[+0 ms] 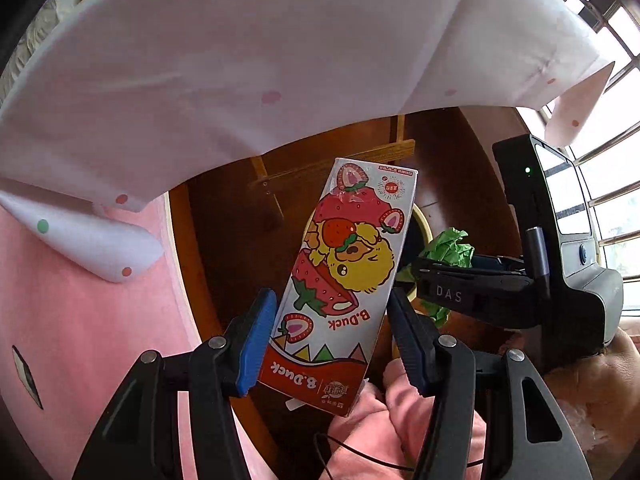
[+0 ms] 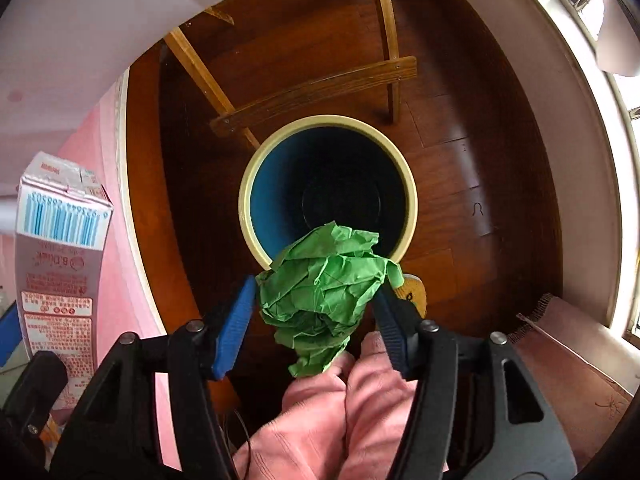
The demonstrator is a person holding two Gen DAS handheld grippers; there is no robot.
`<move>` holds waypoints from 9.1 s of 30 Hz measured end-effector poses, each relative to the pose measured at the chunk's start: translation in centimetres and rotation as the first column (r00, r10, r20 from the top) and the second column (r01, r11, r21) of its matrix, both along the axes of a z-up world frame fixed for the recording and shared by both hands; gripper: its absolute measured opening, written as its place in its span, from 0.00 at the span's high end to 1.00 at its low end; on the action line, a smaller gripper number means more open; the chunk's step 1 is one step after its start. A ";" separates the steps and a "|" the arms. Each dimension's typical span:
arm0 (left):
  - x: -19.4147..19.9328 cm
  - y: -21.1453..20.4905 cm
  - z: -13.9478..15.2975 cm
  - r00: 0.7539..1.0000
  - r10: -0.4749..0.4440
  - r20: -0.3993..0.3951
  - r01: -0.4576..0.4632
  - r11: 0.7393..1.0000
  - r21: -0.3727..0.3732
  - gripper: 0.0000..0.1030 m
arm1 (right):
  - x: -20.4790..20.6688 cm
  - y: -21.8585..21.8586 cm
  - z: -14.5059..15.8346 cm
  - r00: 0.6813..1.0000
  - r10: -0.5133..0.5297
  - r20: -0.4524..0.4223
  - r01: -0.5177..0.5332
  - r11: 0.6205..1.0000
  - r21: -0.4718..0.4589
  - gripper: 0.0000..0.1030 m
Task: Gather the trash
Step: 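Carry the green paper and strawberry carton down over the trash bin with both tools, then open the right tool to drop the green paper while the left tool drops the carton into the bin, then raise both tools back over the table toward the red envelope, then grasp the red envelope with the right tool while the left tool grasps the black-gold wrapper, then carry the red envelope and black-gold wrapper down over the trash bin with both tools, then open the left tool to drop the wrapper while the right tool drops the envelope into the bin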
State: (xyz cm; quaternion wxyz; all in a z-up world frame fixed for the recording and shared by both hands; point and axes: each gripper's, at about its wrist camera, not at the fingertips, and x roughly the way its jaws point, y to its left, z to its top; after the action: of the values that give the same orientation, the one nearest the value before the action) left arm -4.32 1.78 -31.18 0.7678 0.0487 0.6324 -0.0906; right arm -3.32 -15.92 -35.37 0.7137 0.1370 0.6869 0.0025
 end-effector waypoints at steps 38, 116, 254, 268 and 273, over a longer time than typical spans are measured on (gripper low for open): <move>9.2 -7.7 -13.4 0.988 -0.144 0.051 0.137 0.982 0.128 0.33 | -1.7 -8.7 -5.1 0.986 -0.151 0.077 0.151 0.988 -0.005 0.28; 37.1 -8.4 27.1 0.916 0.329 0.232 -0.363 0.923 0.128 0.31 | 40.3 -10.5 27.8 0.921 0.256 0.294 -0.279 0.960 0.036 0.58; 5.8 -3.4 -5.1 0.998 0.045 0.045 -0.041 0.996 -0.074 0.31 | 3.9 -3.0 -2.7 0.997 -0.074 0.016 0.073 0.995 0.061 0.61; 3.9 -2.8 11.3 0.979 0.053 0.196 -0.031 0.993 -0.117 0.31 | 2.6 -2.3 13.7 0.993 0.034 0.112 -0.041 0.998 0.057 0.61; 3.3 -2.9 19.3 0.947 0.042 0.318 -0.007 0.994 -0.110 0.25 | 1.7 -2.0 21.0 0.979 0.081 0.188 -0.096 0.993 0.072 0.61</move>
State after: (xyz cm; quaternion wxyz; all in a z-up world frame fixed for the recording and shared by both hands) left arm -1.03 -1.12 -11.91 0.8626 0.0135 0.4945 -0.1059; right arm -1.58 -17.91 -14.33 0.7673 0.1342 0.6226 0.0749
